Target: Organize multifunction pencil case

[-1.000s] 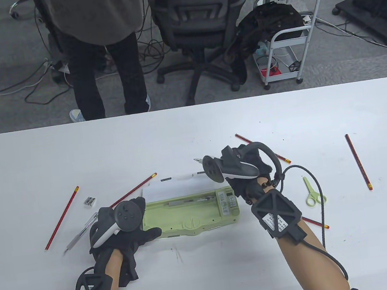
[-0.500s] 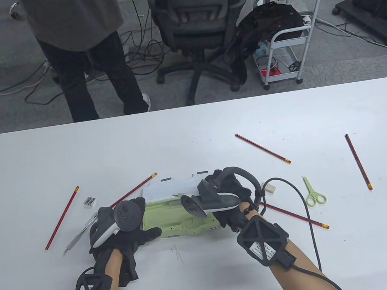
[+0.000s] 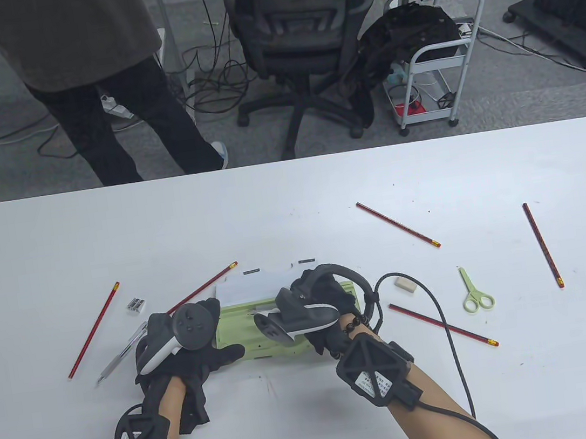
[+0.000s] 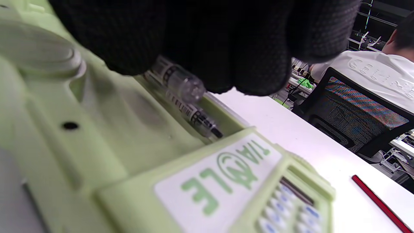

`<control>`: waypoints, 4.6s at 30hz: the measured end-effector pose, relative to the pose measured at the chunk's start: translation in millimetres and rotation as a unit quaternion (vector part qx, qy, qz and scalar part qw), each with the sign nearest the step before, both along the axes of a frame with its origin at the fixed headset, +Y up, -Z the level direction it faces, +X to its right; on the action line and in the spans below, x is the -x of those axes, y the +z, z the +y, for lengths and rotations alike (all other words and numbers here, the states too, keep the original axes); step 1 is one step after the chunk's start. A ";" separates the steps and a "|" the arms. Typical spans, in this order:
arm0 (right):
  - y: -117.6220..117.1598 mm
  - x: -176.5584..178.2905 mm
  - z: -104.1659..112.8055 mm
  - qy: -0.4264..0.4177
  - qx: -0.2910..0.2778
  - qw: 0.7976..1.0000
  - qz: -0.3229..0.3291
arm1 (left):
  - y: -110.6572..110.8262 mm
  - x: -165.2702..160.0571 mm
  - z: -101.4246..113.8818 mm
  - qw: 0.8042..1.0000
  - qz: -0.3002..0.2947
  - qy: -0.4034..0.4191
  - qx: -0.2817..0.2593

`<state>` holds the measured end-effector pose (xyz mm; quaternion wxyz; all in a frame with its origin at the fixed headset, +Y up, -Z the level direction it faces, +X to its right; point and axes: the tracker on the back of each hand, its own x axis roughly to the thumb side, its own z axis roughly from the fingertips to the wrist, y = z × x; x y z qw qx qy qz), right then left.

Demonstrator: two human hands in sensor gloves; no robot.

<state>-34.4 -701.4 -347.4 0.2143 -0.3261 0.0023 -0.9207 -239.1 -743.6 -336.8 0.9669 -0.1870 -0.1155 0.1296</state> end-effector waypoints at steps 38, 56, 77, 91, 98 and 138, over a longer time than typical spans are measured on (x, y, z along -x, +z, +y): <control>0.8 -65.7 17.8 -0.097 -0.012 0.990 -0.101 | -0.2 -0.7 0.5 1.000 0.000 -0.004 0.001; 16.3 -137.8 -21.1 -0.317 0.125 0.926 -0.163 | -0.3 -0.8 1.1 1.000 0.001 -0.009 0.005; 9.9 -132.0 -40.0 -0.298 0.223 0.914 -0.162 | 17.1 18.7 54.9 0.994 0.050 0.052 -0.081; 8.6 -131.9 -40.2 -0.300 0.217 0.915 -0.158 | 35.5 115.6 59.0 0.954 0.220 -0.187 -0.080; 8.7 -131.5 -40.0 -0.301 0.215 0.916 -0.158 | 22.0 112.9 26.9 0.931 0.218 -0.287 -0.051; 8.7 -130.4 -39.0 -0.294 0.212 0.919 -0.155 | 0.4 96.1 0.4 0.894 0.198 -0.398 -0.059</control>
